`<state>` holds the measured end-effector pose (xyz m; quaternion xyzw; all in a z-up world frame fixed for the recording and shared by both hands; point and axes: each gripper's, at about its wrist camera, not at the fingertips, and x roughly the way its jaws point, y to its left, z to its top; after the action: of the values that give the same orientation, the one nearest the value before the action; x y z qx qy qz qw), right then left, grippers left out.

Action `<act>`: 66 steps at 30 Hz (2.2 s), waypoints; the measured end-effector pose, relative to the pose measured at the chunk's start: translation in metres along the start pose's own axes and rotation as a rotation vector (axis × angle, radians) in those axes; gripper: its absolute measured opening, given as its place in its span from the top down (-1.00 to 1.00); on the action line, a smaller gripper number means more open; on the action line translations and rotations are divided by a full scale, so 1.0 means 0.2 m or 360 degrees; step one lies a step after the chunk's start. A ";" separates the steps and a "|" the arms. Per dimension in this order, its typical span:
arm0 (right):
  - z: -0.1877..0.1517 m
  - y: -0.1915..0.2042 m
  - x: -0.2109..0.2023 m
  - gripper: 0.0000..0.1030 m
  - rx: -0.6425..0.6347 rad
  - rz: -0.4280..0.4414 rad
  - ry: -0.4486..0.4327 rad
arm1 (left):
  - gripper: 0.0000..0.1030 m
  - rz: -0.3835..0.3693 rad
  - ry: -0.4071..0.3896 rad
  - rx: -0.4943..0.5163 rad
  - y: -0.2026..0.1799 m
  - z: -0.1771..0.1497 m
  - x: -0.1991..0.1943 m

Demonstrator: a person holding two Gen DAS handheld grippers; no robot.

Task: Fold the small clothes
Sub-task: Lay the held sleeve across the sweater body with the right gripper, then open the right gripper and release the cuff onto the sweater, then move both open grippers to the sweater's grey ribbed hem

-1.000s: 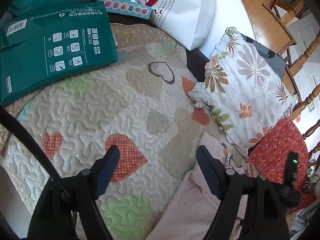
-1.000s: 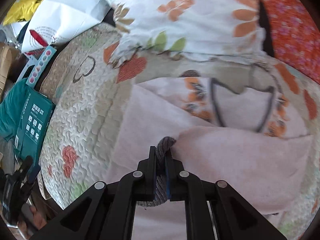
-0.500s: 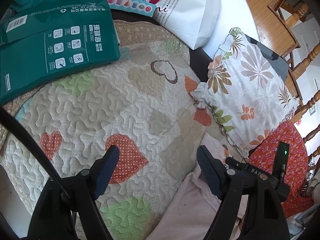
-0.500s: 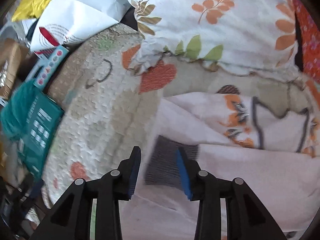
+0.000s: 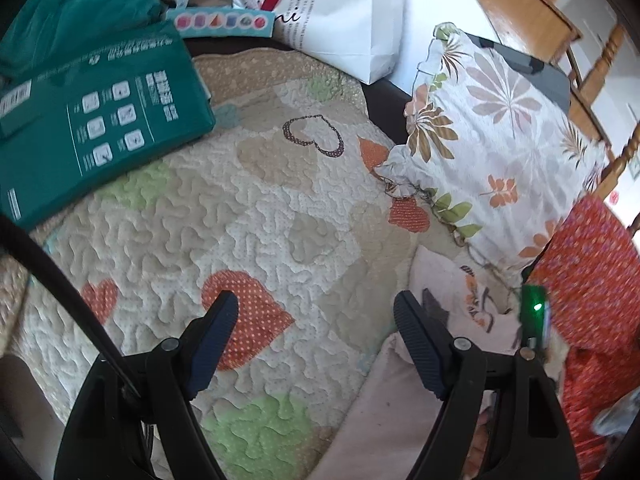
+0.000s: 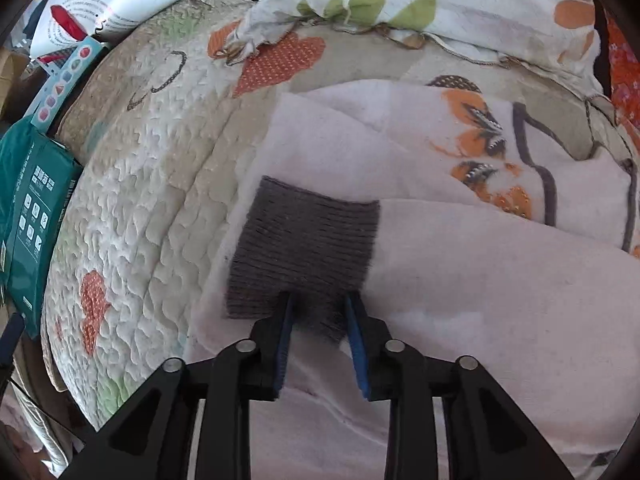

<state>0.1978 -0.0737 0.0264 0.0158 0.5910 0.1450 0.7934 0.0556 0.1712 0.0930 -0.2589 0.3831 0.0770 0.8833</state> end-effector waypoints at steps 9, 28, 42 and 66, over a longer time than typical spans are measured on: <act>-0.22 -0.24 -0.34 0.33 0.0011 0.0002 -0.0163 | -0.53 0.0007 0.0072 0.0098 -0.06 -0.04 0.05; -1.14 -1.40 -0.87 0.33 0.0937 -0.0183 -0.0398 | -0.54 -0.0019 0.0219 0.0275 -0.21 -0.23 0.15; -1.37 -1.24 -0.75 -0.43 0.0613 -0.0324 -0.0618 | -0.54 0.0034 0.0290 0.0472 -0.34 -0.47 0.27; -1.36 -1.16 -0.80 -0.56 0.0641 -0.0275 -0.0650 | -0.77 0.0209 0.0205 0.0586 -0.23 -0.69 0.04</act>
<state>-0.0511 -0.3746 0.0481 0.1514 0.4352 -0.0493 0.8862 -0.0122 0.0602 0.0264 -0.0720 0.4625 0.0465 0.8825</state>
